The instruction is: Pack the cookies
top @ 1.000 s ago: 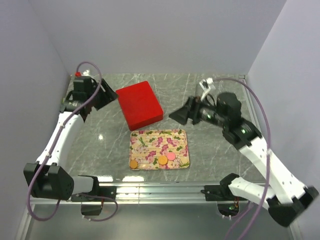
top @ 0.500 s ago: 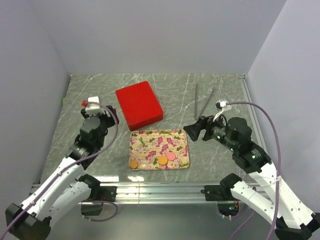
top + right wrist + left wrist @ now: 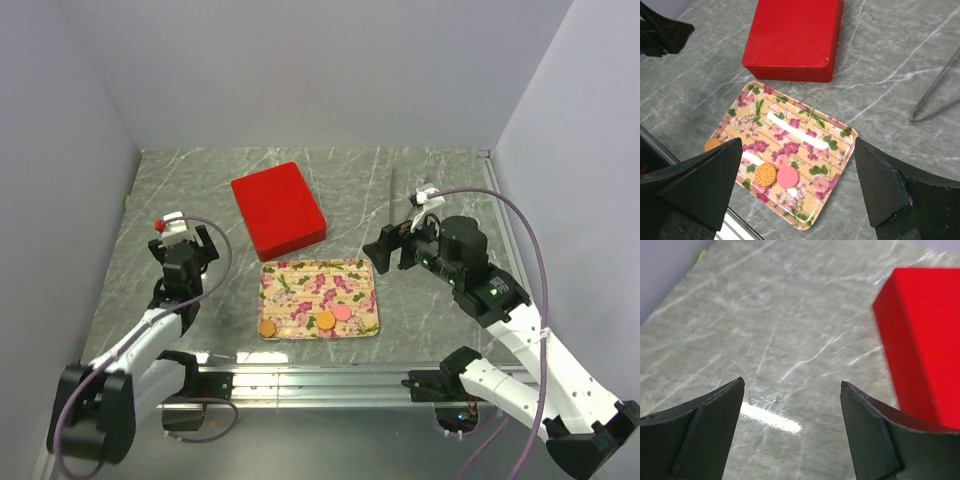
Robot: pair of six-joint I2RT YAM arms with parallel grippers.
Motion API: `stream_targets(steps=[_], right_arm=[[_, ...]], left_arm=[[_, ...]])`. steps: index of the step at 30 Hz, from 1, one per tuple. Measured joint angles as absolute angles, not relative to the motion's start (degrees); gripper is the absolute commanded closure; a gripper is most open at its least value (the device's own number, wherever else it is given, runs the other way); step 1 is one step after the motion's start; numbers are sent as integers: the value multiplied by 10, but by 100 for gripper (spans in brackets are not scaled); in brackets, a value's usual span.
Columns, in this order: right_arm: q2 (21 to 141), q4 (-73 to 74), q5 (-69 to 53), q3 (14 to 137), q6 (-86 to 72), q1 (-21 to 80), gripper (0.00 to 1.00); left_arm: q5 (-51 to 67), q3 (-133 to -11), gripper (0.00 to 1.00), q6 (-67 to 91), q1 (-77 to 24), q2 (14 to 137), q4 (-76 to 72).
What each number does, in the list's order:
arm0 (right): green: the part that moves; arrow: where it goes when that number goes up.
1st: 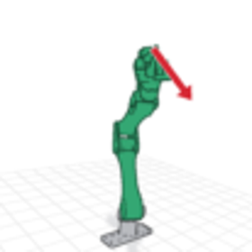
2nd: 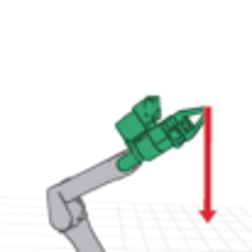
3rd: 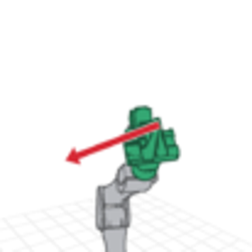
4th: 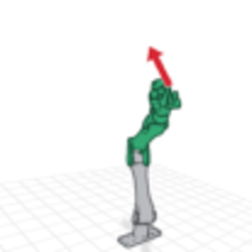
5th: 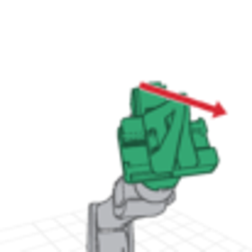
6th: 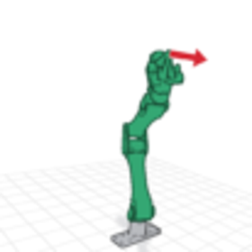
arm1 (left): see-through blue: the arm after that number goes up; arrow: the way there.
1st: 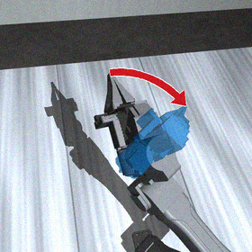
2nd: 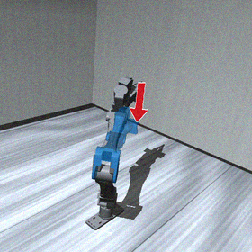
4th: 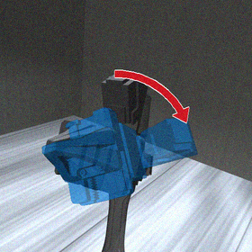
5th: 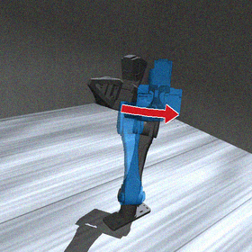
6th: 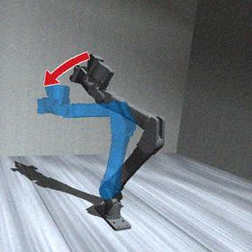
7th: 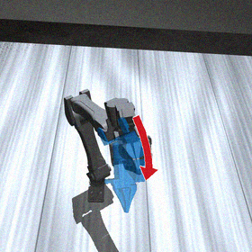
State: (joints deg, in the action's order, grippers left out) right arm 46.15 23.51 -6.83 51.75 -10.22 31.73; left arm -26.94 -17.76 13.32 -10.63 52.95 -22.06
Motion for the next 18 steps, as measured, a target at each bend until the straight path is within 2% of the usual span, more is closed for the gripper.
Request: stream_targets(steps=[10, 14, 18], right_arm=[[460, 208, -71, 471, -118, 314, 0], [470, 203, -60, 468, -117, 312, 0], [476, 183, -36, 458, -110, 312, 0]], left_arm=[[-212, -150, 19, 126, -52, 697, -377], [-185, -179, 22, 117, -41, 761, -417], [-167, -212, 20, 115, -23, 821, -476]])
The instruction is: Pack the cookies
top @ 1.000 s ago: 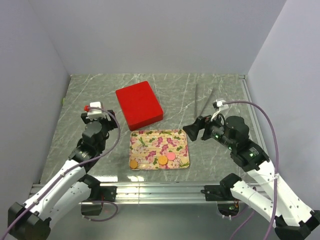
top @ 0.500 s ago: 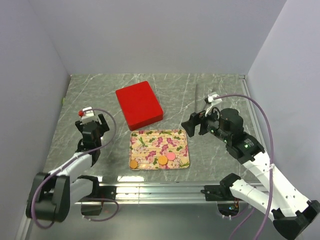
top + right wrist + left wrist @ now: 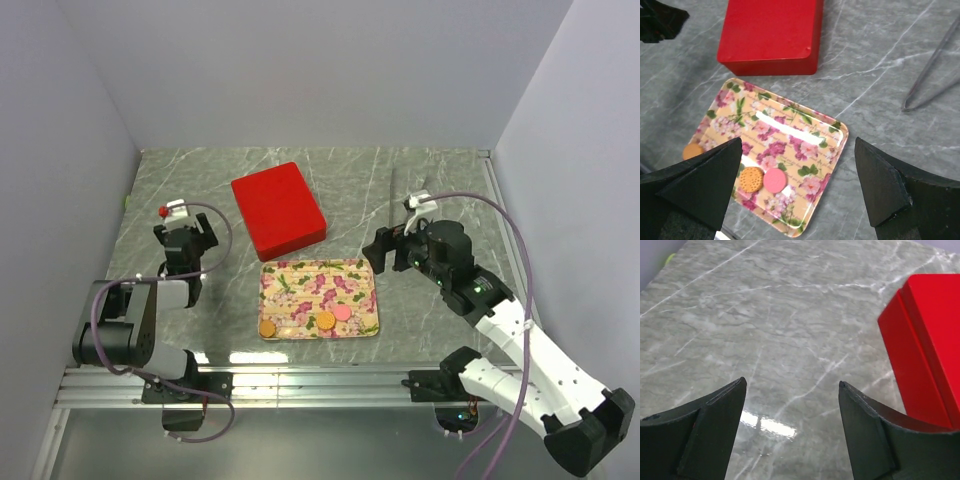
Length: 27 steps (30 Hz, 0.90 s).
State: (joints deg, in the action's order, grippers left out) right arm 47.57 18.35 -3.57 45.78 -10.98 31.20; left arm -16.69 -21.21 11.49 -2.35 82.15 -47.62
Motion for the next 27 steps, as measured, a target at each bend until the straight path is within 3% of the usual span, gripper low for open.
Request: stream_targets(steps=[8, 9, 19, 27], right_arm=[[511, 124, 12, 406, -120, 286, 0], [513, 110, 26, 396, -124, 277, 0], [571, -88, 158, 272, -139, 147, 0], [708, -298, 172, 204, -110, 47, 0]], left_arm=[[-127, -147, 9, 108, -9, 836, -608], [-124, -143, 1, 107, -9, 839, -612], [-118, -138, 1, 103, -9, 842, -662], [-118, -138, 1, 103, -9, 842, -666]])
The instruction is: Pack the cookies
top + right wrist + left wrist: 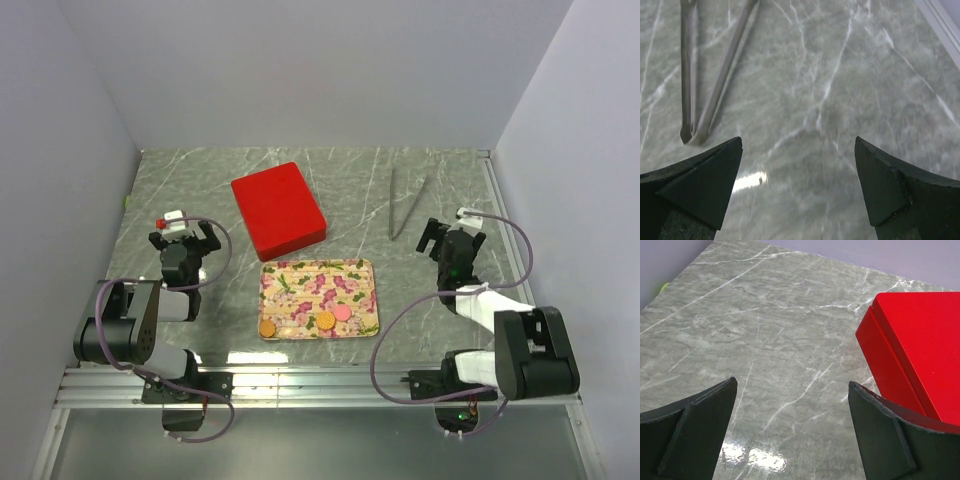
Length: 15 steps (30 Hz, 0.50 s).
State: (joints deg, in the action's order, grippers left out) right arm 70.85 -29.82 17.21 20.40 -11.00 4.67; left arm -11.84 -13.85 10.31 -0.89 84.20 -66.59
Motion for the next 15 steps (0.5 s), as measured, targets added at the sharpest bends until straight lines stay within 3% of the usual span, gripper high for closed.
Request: stream_targets(steps=[6, 10, 15], right_arm=[[748, -409, 160, 201, -93, 41, 0], [741, -566, 131, 125, -74, 41, 0], [749, -606, 141, 94, -70, 44, 0]], left_arm=[[-118, -138, 0, 103, -9, 842, -666], [-118, -138, 0, 103, -9, 842, -666], [-118, -138, 0, 103, -9, 842, -666]])
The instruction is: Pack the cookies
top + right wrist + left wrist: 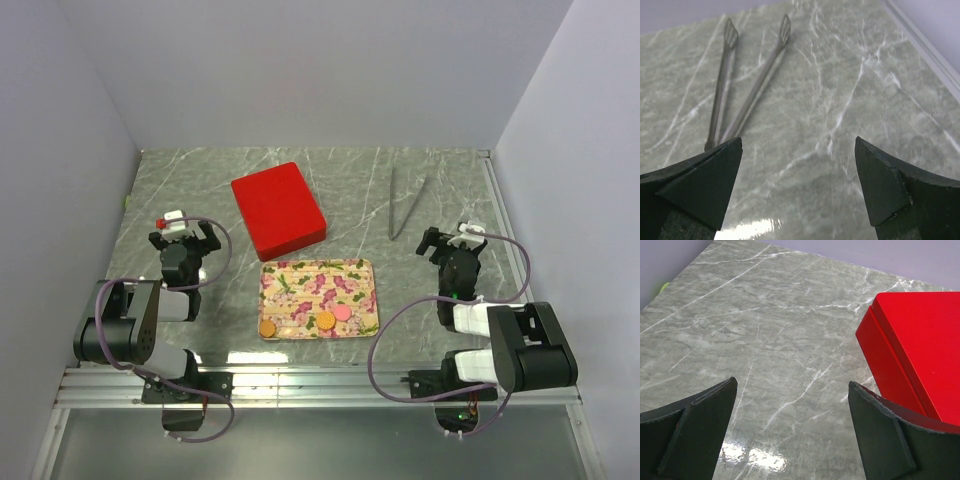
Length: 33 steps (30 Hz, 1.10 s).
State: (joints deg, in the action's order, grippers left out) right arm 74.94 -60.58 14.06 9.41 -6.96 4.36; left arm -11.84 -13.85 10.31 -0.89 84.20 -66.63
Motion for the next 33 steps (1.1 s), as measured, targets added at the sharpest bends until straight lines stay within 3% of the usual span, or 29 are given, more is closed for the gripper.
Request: stream_targets(steps=[33], right_arm=[[749, -624, 142, 101, -65, 46, 0]], left_arm=[[-118, -138, 1, 103, -9, 842, -666]])
